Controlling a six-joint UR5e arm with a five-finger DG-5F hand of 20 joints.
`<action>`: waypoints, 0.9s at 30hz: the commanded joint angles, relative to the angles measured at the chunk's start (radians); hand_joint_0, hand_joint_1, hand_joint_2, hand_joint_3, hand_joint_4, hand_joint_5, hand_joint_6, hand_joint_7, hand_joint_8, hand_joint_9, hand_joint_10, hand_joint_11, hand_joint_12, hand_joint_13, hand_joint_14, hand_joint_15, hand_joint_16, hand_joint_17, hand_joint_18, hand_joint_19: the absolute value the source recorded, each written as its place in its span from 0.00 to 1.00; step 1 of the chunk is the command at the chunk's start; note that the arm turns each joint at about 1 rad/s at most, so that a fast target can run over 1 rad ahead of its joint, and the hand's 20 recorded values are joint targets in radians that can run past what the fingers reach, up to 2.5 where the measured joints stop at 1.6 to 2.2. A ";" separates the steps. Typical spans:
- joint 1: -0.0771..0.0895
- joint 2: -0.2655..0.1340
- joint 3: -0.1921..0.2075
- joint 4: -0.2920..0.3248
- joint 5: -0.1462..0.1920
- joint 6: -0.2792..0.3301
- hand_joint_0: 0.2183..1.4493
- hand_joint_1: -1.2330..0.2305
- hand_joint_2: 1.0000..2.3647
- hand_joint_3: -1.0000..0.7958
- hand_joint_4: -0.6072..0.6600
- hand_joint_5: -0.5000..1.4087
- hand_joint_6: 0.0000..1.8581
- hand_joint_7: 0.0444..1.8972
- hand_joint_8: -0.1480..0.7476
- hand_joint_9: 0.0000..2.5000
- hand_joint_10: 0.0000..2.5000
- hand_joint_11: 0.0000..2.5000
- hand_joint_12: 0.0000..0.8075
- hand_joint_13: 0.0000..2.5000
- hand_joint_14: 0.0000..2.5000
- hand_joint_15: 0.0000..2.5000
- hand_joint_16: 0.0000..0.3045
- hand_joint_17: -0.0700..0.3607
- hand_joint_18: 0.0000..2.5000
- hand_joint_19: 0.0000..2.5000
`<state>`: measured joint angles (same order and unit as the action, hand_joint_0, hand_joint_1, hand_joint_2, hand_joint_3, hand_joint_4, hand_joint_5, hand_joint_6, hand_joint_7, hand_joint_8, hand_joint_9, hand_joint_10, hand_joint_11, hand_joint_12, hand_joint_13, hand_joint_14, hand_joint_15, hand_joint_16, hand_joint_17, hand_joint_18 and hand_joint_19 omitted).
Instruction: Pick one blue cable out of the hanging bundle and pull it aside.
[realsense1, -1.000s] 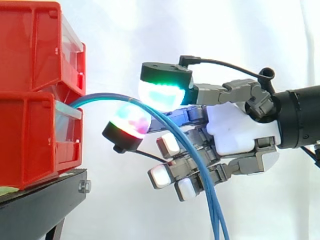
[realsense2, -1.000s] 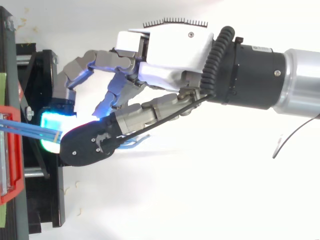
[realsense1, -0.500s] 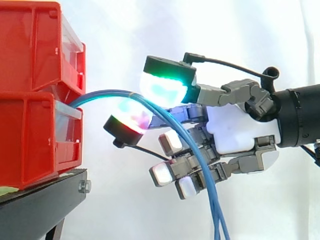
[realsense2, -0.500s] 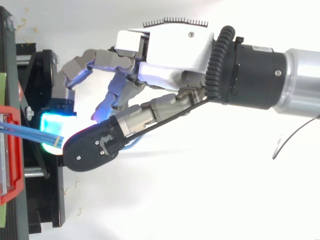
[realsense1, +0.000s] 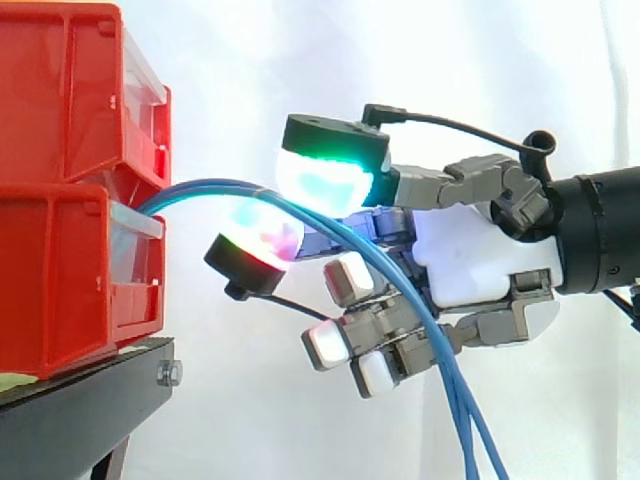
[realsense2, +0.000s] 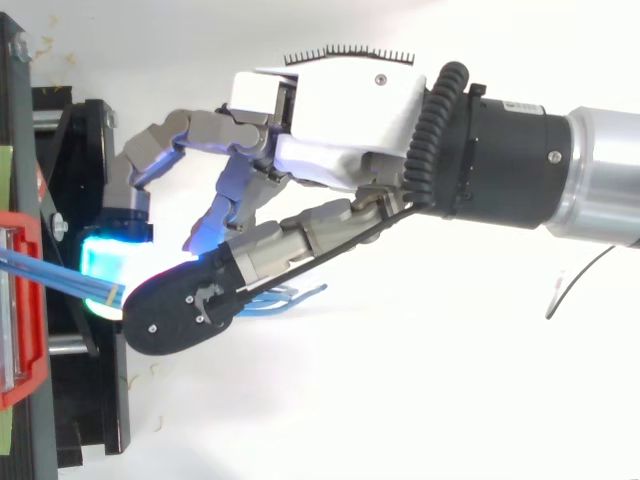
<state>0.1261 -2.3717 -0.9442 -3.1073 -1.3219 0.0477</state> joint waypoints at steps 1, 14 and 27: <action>0.001 0.000 0.001 0.001 0.000 0.000 0.38 0.22 0.01 0.40 0.46 0.23 0.49 0.41 0.45 0.50 0.01 0.24 0.42 0.39 0.01 0.23 0.15 0.40 0.34 0.29; 0.001 0.000 0.001 -0.004 -0.002 0.001 0.46 0.18 0.00 0.28 0.34 0.23 0.49 0.46 0.41 0.49 0.01 0.23 0.40 0.38 0.01 0.23 0.14 0.39 0.33 0.28; 0.000 0.000 -0.001 -0.017 -0.005 0.003 0.45 0.17 0.00 0.28 0.27 0.23 0.49 0.45 0.39 0.50 0.01 0.23 0.38 0.38 0.01 0.23 0.14 0.38 0.33 0.28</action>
<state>0.1261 -2.3716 -0.9443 -3.1237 -1.3267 0.0506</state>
